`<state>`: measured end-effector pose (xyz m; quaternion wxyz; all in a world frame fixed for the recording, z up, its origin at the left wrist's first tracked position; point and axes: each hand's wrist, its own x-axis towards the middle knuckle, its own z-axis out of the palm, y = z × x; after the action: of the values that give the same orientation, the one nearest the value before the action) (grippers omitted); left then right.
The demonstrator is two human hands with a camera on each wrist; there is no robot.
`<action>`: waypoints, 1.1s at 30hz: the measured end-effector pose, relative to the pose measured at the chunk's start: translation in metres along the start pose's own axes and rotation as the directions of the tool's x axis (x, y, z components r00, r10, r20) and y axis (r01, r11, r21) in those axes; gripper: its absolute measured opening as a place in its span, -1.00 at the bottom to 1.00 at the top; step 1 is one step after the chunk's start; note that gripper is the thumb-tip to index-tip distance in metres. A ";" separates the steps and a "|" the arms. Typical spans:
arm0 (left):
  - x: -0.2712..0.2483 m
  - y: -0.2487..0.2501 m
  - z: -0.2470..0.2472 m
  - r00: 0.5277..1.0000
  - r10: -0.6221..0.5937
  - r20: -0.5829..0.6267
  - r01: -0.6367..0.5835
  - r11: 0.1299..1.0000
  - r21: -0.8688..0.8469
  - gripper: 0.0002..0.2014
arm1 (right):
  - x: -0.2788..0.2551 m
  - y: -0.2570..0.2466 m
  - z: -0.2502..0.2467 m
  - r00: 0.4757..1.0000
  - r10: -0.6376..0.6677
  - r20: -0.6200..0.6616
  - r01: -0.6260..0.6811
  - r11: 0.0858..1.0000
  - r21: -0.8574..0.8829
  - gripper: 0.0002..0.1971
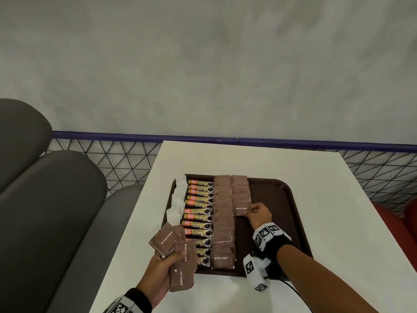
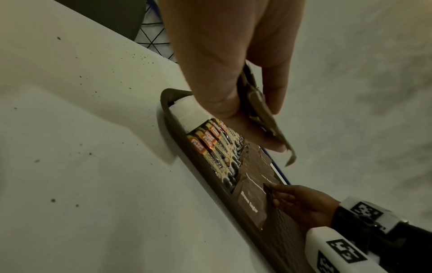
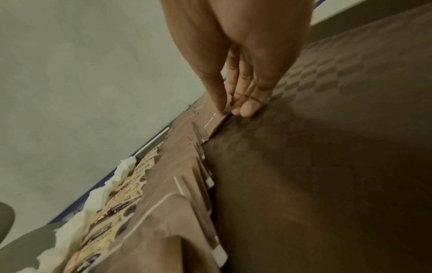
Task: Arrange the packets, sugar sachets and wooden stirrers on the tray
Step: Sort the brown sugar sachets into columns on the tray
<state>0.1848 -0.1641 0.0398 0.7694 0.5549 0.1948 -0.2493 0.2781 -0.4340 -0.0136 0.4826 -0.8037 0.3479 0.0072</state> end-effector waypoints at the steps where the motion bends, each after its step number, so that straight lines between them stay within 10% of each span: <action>1: 0.001 0.000 -0.001 1.000 -0.003 0.001 0.003 1.000 0.001 -0.72 | -0.001 -0.002 0.001 1.000 0.007 0.011 -0.007 1.000 -0.022 -0.80; 23: -0.003 0.006 0.001 0.995 0.033 0.091 -0.030 0.999 -0.035 -0.66 | -0.016 -0.005 -0.003 0.972 -0.216 -0.096 0.197 0.965 -0.174 -0.58; 33: -0.013 0.003 0.016 0.991 0.101 0.083 -0.099 0.995 -0.034 -0.60 | -0.086 -0.007 0.004 0.850 -0.420 0.317 0.371 0.906 0.204 -0.94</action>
<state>0.1764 -0.1760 0.0548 0.7967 0.5414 0.1375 -0.2309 0.2182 -0.3815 0.0202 0.5816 -0.8089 0.0817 0.0282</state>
